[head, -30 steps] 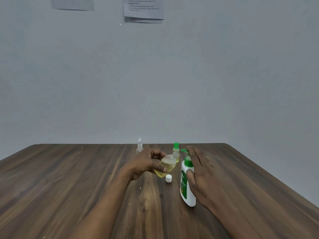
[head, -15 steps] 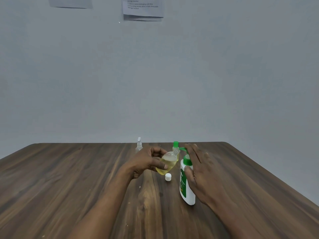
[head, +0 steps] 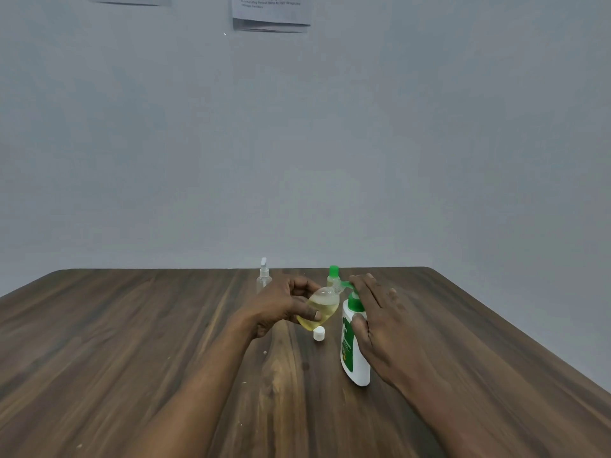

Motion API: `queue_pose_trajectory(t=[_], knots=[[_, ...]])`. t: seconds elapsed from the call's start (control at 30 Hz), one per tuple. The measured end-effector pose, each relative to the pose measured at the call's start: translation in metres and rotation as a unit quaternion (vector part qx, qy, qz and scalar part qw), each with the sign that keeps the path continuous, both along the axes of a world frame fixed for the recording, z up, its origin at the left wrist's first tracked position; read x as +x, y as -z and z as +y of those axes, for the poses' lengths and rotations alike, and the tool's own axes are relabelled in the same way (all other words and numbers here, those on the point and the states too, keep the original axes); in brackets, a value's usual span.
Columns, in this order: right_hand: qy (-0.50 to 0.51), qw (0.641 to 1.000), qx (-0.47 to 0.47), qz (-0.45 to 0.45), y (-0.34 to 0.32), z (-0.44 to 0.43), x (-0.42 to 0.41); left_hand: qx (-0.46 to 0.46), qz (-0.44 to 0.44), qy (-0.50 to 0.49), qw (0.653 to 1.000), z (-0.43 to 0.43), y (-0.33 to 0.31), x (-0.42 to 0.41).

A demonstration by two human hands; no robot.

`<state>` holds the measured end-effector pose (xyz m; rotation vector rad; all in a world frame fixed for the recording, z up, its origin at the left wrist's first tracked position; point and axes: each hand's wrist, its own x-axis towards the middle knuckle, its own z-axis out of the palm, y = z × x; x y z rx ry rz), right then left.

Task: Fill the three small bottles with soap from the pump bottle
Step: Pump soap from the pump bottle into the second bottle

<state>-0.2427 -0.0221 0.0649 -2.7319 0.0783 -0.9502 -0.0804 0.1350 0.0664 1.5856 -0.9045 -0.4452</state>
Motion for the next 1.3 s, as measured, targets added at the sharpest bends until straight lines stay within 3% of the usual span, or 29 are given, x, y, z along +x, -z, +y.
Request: queue_pose_trajectory(t=[1.3], knots=[[0.027, 0.999, -0.022, 0.025, -0.0045, 0.0021, -0.0036, -0.005, -0.007, -0.007, 1.000, -0.0022, 0.0017, 0.0020]])
